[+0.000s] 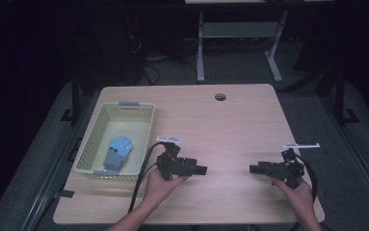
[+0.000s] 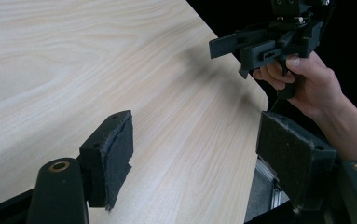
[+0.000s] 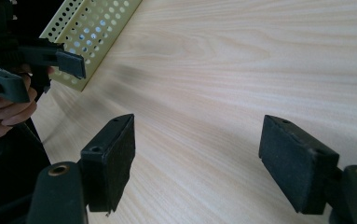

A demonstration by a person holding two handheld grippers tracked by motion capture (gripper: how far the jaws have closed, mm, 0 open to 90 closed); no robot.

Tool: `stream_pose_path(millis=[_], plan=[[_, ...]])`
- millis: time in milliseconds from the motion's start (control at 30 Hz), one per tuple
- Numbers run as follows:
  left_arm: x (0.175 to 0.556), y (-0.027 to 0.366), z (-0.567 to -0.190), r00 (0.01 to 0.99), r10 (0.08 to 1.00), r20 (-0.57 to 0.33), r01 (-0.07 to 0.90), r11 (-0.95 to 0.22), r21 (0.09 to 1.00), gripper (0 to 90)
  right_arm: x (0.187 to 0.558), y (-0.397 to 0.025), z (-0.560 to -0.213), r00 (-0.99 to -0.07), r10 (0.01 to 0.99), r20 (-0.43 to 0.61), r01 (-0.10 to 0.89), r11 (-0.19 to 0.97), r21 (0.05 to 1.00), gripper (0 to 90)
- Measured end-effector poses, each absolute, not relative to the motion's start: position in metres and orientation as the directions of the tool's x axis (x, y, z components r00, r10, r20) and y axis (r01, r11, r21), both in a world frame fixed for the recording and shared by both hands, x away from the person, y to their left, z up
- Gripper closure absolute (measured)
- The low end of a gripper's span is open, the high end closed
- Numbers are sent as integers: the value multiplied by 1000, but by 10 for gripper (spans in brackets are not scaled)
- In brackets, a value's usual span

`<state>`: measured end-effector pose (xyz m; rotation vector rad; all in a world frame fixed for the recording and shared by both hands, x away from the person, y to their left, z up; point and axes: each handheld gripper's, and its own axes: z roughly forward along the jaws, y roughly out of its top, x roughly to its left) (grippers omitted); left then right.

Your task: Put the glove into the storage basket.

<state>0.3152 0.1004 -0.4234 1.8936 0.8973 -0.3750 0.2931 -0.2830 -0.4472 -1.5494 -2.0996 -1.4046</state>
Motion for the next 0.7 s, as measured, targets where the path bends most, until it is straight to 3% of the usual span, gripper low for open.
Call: stream_pose_path(millis=[700], plan=[[286,109,-439,723,409,-557,678,-262,687,271,273,-286,-459,-454,648,612,807,8,590,253]])
